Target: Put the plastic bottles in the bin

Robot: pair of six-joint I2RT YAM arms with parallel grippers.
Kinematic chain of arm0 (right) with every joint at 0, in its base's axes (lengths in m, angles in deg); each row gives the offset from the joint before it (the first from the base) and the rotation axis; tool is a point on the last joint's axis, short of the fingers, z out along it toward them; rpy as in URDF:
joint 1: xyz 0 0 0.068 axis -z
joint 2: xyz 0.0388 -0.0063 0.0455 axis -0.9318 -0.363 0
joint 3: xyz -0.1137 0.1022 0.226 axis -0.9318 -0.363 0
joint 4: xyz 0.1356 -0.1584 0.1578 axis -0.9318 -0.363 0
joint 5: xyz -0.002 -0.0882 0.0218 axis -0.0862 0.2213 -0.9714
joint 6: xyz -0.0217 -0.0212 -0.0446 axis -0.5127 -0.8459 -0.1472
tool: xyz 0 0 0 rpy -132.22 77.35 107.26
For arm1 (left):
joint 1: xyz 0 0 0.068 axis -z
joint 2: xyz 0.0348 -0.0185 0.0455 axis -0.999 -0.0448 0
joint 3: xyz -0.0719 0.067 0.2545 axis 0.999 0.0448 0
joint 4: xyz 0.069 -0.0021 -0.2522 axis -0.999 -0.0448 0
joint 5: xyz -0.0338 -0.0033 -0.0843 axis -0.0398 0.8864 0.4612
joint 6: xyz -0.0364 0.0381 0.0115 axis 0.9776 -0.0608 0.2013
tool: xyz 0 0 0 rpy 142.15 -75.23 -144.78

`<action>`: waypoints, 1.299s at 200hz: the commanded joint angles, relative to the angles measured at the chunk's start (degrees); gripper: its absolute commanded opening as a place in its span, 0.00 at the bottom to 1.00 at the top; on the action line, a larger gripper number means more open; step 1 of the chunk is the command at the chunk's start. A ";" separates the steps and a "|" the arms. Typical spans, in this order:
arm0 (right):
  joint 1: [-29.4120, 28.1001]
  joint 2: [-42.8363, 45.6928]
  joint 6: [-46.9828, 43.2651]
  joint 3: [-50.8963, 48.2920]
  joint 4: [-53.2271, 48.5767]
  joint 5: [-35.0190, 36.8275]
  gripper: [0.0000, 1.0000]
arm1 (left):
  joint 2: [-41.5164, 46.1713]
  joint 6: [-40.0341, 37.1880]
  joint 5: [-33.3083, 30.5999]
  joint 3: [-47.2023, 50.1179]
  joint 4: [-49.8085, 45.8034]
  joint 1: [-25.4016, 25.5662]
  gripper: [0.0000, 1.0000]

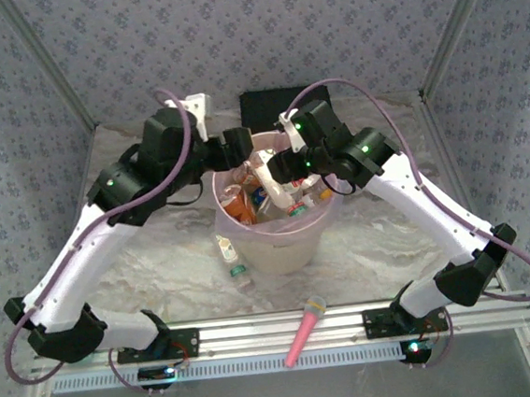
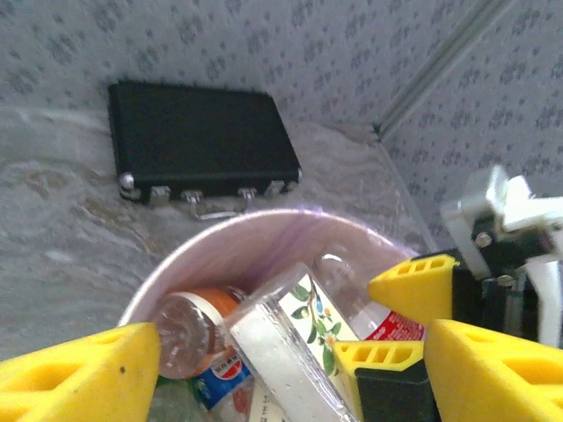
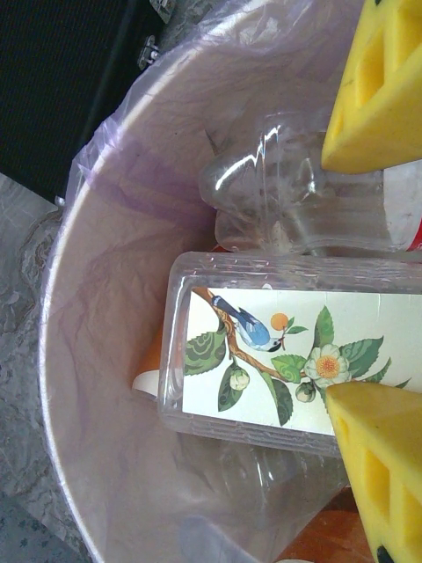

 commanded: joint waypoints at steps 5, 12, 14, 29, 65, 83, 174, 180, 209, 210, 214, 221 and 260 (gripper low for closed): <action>0.65 -1.53 -0.62 0.32 -2.82 0.84 0.65 | 4.92 -2.52 -5.43 -0.60 -8.00 -3.52 0.81; 0.65 -1.59 -0.76 0.62 -2.92 0.82 0.65 | 6.71 -1.92 -5.09 1.57 -8.68 -5.77 0.81; 0.65 -1.58 -0.75 0.68 -2.99 0.79 0.66 | 7.46 -1.73 -4.87 2.13 -8.77 -6.50 0.81; 0.63 -1.60 -0.89 1.11 -2.92 0.52 0.65 | 12.50 0.57 -0.70 9.44 -8.30 -13.38 0.81; 0.74 -1.71 -0.91 1.14 -3.59 1.00 0.66 | 20.94 6.88 10.83 27.24 -5.73 -24.98 0.82; 0.81 -1.72 -0.63 0.94 -3.95 1.35 0.66 | 23.59 10.74 14.97 35.90 -2.60 -26.36 0.85; 0.98 -1.76 -0.45 0.52 -3.96 1.27 0.66 | 26.92 30.20 29.47 70.30 25.83 -25.74 0.90; 1.00 -1.70 -0.49 0.48 -4.04 1.28 0.66 | 26.34 30.53 29.31 70.83 26.68 -25.17 0.90; 1.05 -1.73 -0.36 0.34 -4.10 1.56 0.66 | 21.67 31.25 28.05 72.01 30.55 -22.17 0.91; 1.02 -1.69 -0.32 0.34 -4.08 1.59 0.66 | 21.52 31.21 28.05 71.97 30.68 -22.15 0.91; 1.02 -1.66 -0.36 0.30 -4.07 1.54 0.66 | 20.88 31.18 27.98 71.97 31.14 -21.98 0.91; 0.92 -1.67 -0.28 0.25 -4.02 1.39 0.66 | 19.81 31.24 27.77 72.02 31.85 -21.74 0.91; 0.84 -1.40 -0.19 -0.04 -4.34 1.84 0.66 | 14.91 30.42 25.12 69.08 28.66 -21.43 0.93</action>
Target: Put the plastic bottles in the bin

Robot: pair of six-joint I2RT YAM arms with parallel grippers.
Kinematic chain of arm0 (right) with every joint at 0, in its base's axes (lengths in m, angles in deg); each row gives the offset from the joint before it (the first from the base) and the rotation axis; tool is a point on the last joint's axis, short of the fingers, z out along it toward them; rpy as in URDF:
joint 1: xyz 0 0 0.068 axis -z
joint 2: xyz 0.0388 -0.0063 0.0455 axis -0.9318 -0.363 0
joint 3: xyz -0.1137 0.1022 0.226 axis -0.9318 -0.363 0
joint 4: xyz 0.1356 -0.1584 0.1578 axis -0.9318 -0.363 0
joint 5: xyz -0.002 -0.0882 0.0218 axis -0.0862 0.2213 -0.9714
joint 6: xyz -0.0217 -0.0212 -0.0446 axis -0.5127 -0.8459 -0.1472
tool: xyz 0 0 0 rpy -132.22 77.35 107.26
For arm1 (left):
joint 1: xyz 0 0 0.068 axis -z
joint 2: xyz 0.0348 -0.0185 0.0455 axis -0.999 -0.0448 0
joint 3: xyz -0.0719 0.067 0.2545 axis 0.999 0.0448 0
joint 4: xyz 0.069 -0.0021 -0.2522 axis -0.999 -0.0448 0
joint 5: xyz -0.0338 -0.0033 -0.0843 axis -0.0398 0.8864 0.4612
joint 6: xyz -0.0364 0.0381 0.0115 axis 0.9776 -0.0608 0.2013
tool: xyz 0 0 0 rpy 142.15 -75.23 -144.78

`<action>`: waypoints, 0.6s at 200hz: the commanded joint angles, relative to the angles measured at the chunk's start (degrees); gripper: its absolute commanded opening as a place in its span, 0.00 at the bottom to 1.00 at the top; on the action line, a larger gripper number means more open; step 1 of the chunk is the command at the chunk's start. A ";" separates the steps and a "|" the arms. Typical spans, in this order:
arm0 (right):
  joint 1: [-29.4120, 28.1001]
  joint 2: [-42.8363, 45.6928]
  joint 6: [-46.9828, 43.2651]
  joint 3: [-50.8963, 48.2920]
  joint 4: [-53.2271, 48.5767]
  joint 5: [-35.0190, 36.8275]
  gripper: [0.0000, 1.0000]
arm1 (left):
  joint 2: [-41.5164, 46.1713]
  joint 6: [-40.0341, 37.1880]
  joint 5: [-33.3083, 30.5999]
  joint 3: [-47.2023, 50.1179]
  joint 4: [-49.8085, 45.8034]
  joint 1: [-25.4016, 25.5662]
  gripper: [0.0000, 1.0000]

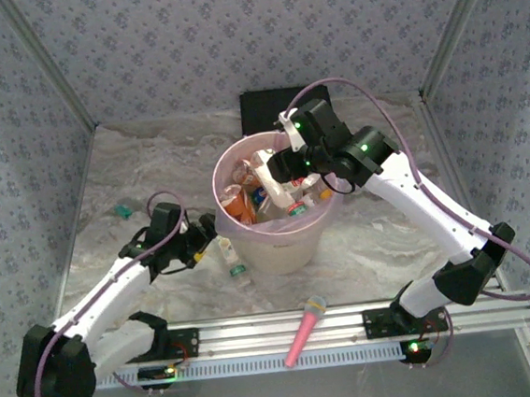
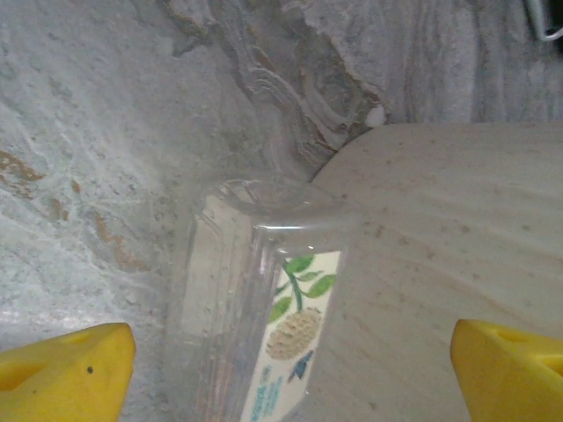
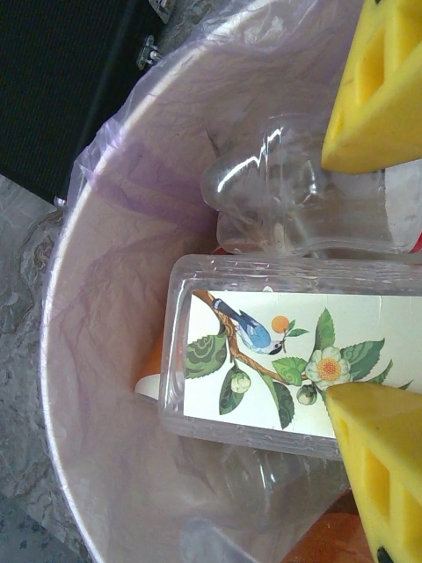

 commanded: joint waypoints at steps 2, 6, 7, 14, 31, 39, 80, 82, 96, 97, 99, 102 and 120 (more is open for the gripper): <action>0.57 -0.92 -0.23 -0.49 -3.98 2.05 0.66 | -2.16 0.31 -2.07 -2.41 -0.43 0.47 0.92; 0.61 -0.90 -0.17 -0.59 -3.98 2.07 0.66 | -2.56 0.62 -2.02 -2.34 -0.02 0.55 0.92; 0.63 -0.87 -0.17 -0.63 -3.94 2.07 0.66 | -2.62 0.70 -2.03 -2.34 0.07 0.58 0.92; 0.66 -0.83 -0.16 -0.71 -3.88 2.07 0.66 | -3.48 1.31 -1.82 -2.17 0.82 0.80 0.91; 0.65 -0.85 -0.16 -0.86 -3.74 2.04 0.66 | -5.57 1.94 -1.59 -2.11 2.27 1.69 0.91; 0.70 -0.85 -0.14 -0.92 -3.78 2.04 0.66 | -6.45 2.26 -1.52 -2.07 3.11 2.28 0.91; 0.74 -0.74 -0.08 -1.20 -3.74 2.08 0.66 | -9.11 2.73 -1.95 -2.25 5.16 4.62 0.91; 0.76 -0.68 -0.08 -1.19 -3.79 2.07 0.66 | -9.16 2.77 -2.02 -2.31 5.16 4.69 0.91; 0.84 -0.62 -0.08 -1.20 -3.72 2.06 0.66 | -9.90 2.55 -2.20 -2.32 5.09 5.23 0.91; 0.84 -0.59 -0.08 -1.19 -3.72 2.06 0.66 | -9.93 2.50 -2.25 -2.33 5.04 5.24 0.91; 0.83 -0.57 -0.08 -1.19 -3.72 2.07 0.66 | -10.07 2.43 -2.29 -2.40 4.89 5.39 0.91; 0.85 -0.64 -0.08 -1.19 -3.72 2.07 0.66 | -10.29 2.26 -2.38 -2.47 4.71 5.52 0.91; 0.83 -0.59 -0.08 -1.26 -3.72 1.93 0.66 | -11.73 1.27 -2.81 -3.02 3.47 6.10 0.91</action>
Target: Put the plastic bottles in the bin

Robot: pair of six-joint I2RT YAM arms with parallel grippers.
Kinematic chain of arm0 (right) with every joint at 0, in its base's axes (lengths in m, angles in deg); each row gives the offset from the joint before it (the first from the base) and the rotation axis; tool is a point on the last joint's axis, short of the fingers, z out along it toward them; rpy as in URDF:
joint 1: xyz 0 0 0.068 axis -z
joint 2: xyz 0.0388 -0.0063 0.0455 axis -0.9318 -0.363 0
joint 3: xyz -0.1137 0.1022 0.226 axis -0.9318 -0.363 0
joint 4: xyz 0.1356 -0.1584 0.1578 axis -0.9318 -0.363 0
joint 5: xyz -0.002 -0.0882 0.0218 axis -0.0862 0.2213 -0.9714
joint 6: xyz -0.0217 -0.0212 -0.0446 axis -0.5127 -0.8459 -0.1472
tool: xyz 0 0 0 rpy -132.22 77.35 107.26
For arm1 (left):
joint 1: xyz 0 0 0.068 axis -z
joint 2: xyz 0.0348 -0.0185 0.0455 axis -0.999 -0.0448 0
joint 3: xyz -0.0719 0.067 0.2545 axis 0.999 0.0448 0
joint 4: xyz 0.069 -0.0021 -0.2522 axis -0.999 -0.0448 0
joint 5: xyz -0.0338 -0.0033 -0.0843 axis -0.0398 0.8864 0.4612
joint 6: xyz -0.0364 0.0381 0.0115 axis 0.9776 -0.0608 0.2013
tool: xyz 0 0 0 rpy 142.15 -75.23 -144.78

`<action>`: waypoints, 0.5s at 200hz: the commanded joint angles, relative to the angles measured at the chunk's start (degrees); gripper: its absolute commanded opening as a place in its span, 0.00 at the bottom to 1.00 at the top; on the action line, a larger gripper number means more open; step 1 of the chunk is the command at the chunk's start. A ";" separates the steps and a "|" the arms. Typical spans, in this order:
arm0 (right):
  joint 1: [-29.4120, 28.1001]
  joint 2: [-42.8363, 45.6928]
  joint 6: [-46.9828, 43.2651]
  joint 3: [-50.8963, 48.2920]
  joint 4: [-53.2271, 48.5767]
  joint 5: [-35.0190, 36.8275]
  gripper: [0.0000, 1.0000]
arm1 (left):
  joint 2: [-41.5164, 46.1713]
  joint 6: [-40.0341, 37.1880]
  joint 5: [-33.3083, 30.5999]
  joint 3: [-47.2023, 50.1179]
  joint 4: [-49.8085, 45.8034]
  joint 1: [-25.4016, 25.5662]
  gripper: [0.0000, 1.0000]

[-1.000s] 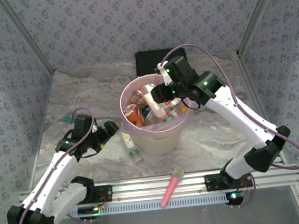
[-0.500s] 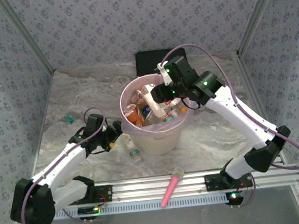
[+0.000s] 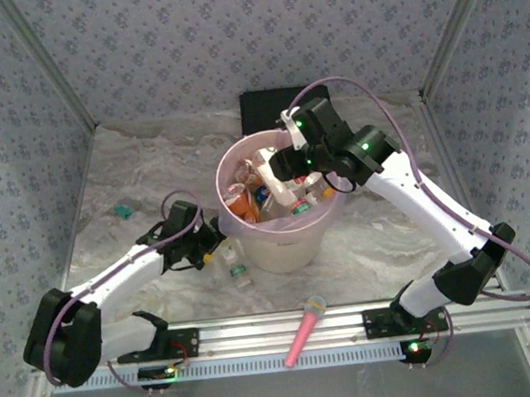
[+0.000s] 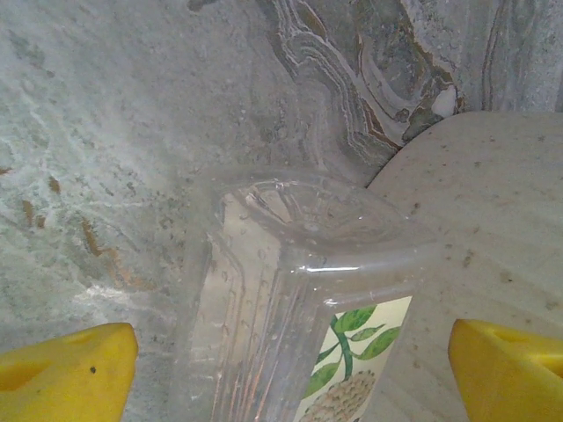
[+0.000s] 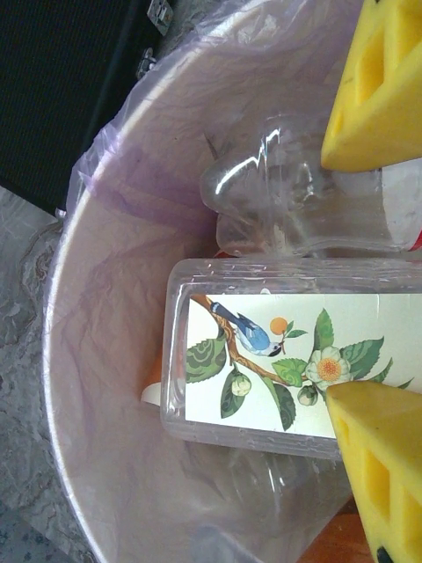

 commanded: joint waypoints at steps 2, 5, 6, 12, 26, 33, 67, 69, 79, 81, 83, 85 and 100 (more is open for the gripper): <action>0.24 -0.57 -0.10 -1.32 -3.67 1.31 0.66 | -2.07 -1.19 -0.47 -1.87 -0.38 1.39 0.91; 0.26 -0.58 -0.10 -1.28 -3.69 1.27 0.66 | -2.25 -1.29 -0.51 -1.91 -0.47 1.44 0.91; 0.25 -0.57 -0.10 -1.32 -3.69 1.27 0.66 | -2.28 -1.39 -0.49 -1.94 -0.53 1.43 0.91; 0.24 -0.54 -0.10 -1.42 -3.68 1.26 0.66 | -2.52 -1.66 -0.71 -2.00 -0.86 1.45 0.91; 0.30 -0.55 -0.10 -1.46 -3.75 1.42 0.66 | -2.61 -2.14 -1.24 -2.19 -1.41 1.47 0.90; 0.33 -0.56 -0.10 -1.46 -3.78 1.43 0.66 | -2.53 -2.31 -1.50 -2.23 -1.77 1.48 0.89; 0.52 -0.40 -0.10 -1.29 -3.52 1.01 0.66 | -1.80 -2.54 -3.10 -2.39 -3.60 1.49 0.77; 0.51 -0.39 -0.10 -1.28 -3.47 0.93 0.66 | -1.72 -2.58 -3.19 -2.40 -3.68 1.50 0.77; 0.50 -0.29 -0.10 -1.28 -3.36 0.81 0.66 | -1.46 -2.71 -3.64 -2.56 -4.46 1.43 0.73; 0.57 -0.23 -0.10 -1.28 -3.35 0.75 0.66 | -1.33 -2.85 -3.77 -2.57 -4.70 1.42 0.73; 0.56 -0.22 -0.08 -1.21 -3.34 0.69 0.66 | -1.23 -2.88 -3.93 -2.60 -4.87 1.42 0.72; 0.52 -0.17 -0.03 -1.24 -3.34 0.72 0.66 | -1.09 -3.02 -4.15 -2.76 -5.18 1.42 0.71; 0.51 0.27 -0.01 -1.15 -3.02 0.02 0.66 | 0.23 -3.62 -5.67 -3.54 -7.26 1.43 0.67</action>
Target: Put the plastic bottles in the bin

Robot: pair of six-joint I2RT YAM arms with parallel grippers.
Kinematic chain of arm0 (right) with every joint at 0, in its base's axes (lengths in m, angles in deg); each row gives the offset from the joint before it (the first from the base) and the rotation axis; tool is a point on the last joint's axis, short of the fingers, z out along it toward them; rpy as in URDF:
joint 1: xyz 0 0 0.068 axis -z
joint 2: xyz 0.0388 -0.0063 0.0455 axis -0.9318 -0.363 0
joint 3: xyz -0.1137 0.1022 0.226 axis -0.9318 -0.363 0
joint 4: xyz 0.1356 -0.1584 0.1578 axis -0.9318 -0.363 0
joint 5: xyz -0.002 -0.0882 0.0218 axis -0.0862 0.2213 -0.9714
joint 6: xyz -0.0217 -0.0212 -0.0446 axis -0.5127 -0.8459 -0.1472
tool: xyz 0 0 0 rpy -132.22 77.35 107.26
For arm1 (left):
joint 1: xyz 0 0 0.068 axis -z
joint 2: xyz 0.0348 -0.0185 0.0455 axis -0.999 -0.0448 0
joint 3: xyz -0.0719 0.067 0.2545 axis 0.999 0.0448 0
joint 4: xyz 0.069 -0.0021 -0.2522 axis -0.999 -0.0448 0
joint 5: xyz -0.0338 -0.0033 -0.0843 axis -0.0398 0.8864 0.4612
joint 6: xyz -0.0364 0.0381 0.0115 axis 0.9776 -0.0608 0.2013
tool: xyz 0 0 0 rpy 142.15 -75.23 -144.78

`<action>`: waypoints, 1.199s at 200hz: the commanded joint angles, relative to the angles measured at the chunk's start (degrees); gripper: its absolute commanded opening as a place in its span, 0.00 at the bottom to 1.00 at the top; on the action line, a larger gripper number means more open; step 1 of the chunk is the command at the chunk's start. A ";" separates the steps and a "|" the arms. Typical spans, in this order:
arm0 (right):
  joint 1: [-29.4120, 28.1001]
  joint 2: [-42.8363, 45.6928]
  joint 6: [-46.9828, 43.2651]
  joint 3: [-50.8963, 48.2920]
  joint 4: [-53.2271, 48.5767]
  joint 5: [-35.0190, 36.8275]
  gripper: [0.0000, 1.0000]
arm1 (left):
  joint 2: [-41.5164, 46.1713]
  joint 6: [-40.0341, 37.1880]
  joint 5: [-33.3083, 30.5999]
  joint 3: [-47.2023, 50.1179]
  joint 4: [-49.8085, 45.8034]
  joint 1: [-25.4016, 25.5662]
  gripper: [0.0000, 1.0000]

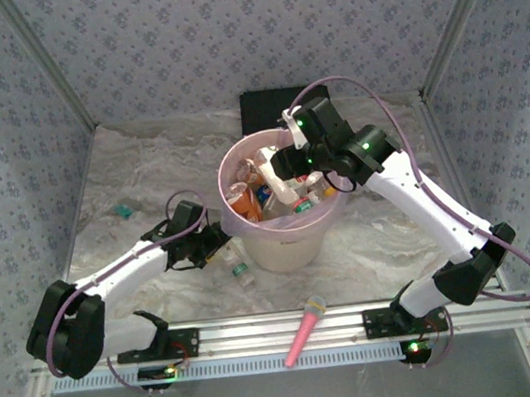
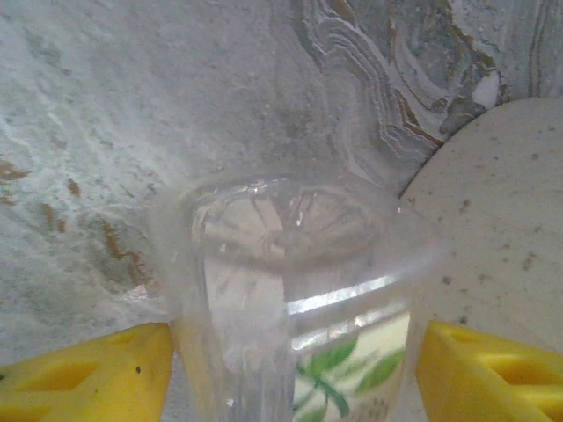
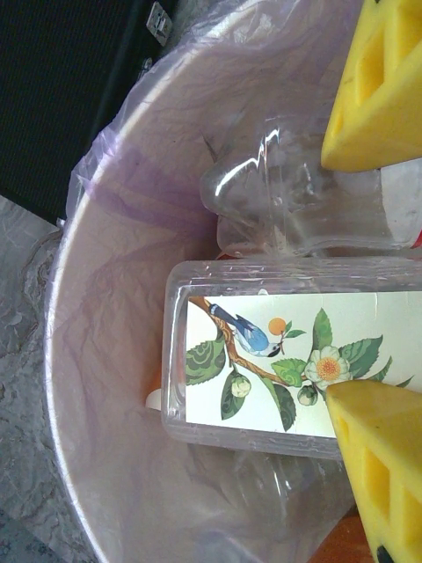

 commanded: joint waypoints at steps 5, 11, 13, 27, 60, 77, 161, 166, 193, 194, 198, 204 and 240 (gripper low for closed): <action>0.24 0.41 -0.01 -0.94 -2.87 -0.70 0.66 | 2.93 -1.60 -3.53 -2.43 -5.08 0.22 0.66; 0.23 0.67 0.07 -0.82 -2.71 -0.91 0.66 | 3.54 -1.86 -4.03 -2.90 -5.81 0.11 0.66; 0.24 0.78 0.08 -0.82 -2.63 -0.95 0.66 | 3.75 -1.93 -4.09 -3.01 -6.06 0.07 0.65; 0.24 1.44 0.15 -0.78 -1.93 -1.93 0.66 | 5.31 -2.99 -5.15 -4.34 -8.65 -0.18 0.64; 0.46 3.53 0.91 -0.85 0.40 -4.10 0.66 | 10.22 -4.29 -6.99 -7.40 -13.58 -1.45 0.61; 1.08 4.73 1.46 -1.08 1.76 -4.99 0.66 | 13.04 -4.81 -7.80 -9.11 -15.69 -2.16 0.60; 8.44 12.79 4.50 -5.29 3.97 -5.41 0.66 | 18.24 -18.06 -18.56 -41.88 -30.48 -3.44 0.51; 9.23 13.19 4.76 -5.75 4.02 -5.59 0.66 | 17.69 -18.83 -18.70 -44.41 -29.98 -3.35 0.50; 12.49 14.74 5.74 -7.74 4.19 -6.47 0.66 | 12.99 -23.07 -18.52 -55.76 -26.24 -0.94 0.46; 12.59 14.81 5.76 -7.80 4.15 -6.53 0.66 | 12.83 -23.23 -18.52 -56.09 -26.04 -0.78 0.46; 12.96 14.94 5.85 -8.04 4.13 -6.65 0.66 | 12.15 -23.95 -18.54 -57.35 -25.30 -0.01 0.46; 13.29 15.05 5.95 -8.32 4.13 -6.82 0.66 | 10.87 -24.84 -18.76 -59.20 -24.52 1.04 0.45; 14.86 15.67 6.44 -9.74 3.70 -6.76 0.67 | 3.43 -28.73 -19.62 -65.91 -21.35 9.54 0.44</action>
